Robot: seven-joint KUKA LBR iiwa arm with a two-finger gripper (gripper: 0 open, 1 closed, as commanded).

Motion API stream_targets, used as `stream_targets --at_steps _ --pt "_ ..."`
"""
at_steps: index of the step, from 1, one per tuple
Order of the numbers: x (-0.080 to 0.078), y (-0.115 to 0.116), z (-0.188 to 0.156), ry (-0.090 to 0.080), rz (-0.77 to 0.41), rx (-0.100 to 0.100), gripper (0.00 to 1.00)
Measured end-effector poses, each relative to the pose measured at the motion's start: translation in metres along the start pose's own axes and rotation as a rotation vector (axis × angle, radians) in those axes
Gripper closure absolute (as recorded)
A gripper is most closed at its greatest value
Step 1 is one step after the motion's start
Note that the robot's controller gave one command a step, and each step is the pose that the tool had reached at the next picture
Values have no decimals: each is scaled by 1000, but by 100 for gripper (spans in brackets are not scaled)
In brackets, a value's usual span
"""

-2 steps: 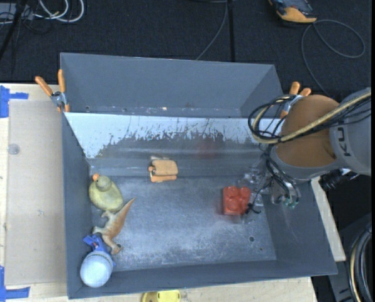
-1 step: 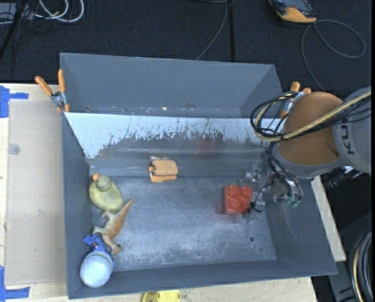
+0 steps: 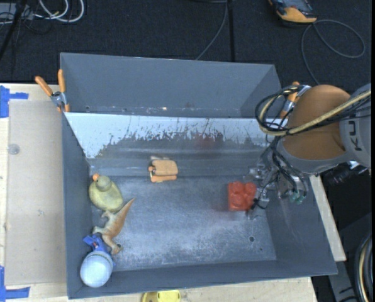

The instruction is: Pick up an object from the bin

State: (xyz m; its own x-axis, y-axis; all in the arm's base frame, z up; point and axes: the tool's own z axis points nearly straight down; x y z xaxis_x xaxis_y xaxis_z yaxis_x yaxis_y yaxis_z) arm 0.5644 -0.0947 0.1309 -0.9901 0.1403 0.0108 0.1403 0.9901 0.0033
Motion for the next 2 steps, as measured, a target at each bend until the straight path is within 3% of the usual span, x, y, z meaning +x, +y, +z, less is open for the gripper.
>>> stream_targets --at_steps 2 --pt "-3 0 -32 -11 0 0 100"
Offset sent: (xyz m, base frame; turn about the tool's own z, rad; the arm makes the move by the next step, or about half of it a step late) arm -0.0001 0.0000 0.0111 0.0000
